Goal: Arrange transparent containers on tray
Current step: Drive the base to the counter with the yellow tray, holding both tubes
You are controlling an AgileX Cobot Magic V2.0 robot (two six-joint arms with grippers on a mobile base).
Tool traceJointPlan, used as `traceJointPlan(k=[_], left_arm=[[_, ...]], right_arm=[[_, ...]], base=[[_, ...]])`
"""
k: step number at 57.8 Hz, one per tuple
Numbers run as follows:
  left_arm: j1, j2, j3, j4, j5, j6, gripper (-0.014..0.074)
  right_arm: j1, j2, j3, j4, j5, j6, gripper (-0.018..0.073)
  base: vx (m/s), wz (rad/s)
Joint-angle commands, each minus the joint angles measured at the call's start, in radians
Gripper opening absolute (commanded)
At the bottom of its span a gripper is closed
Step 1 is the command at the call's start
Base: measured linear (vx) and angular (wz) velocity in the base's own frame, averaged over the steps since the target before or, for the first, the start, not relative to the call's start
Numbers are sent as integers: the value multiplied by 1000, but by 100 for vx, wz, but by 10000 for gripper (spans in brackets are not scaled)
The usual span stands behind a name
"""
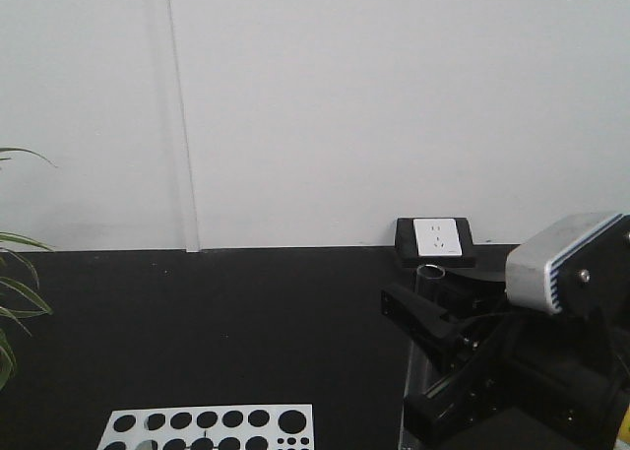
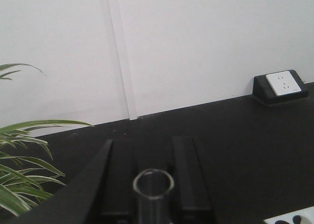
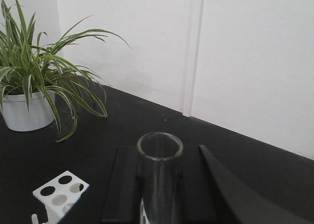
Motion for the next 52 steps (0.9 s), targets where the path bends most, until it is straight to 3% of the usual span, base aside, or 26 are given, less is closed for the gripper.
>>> traceJointPlan(k=[1,52], left_arm=[[-6,-7,-27,-6,-73,1,-7],[-6,-7,-27,-6,-72,0,-7]], right_arm=[[-4,-21,-32,5,-70,2,-11],[-4,-21,-32,5,-67,2,-11]], base=[[0,0],[-5,1]])
